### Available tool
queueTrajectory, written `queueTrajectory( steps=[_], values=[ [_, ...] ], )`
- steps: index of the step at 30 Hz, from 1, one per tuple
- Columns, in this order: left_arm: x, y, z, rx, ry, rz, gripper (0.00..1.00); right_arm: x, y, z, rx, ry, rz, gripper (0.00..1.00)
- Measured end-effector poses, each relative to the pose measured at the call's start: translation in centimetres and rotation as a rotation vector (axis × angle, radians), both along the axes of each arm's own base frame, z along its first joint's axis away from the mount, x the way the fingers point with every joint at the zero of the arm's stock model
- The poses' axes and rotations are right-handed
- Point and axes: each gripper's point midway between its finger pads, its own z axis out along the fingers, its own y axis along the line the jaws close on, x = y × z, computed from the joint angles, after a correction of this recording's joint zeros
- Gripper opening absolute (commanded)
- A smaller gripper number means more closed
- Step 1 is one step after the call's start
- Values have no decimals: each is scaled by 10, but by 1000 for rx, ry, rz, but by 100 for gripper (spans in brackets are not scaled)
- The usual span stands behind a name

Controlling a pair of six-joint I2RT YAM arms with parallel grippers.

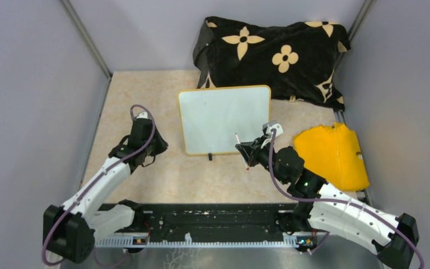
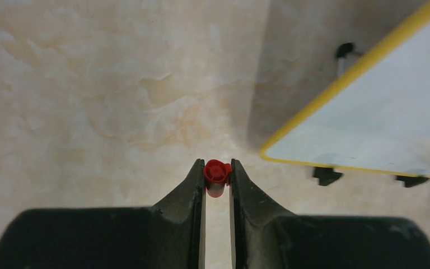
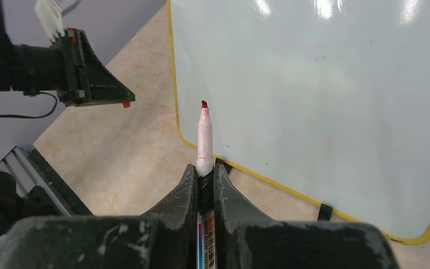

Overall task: Write a sentence on the whiteboard
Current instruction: Place the pen cap at the center of the board.

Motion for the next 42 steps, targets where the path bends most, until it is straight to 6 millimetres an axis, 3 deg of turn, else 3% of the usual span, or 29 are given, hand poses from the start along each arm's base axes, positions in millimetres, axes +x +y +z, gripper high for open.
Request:
queueTrajectory(
  steps=[4,8,19,42],
  values=[
    [-3,12,-46,96,166,21,1,0,-1,0,0,0,-4,0],
    [-2,16,-68,132,264,20,0,-1,-3,4,6,-11,-6,0],
    [22,5,-85,149,342,-16,1,-3,-9,10,12,-34,-12,0],
    [11,0,-117,122,467,-55,26,-1,-13,8,-8,-39,-32,0]
  ],
)
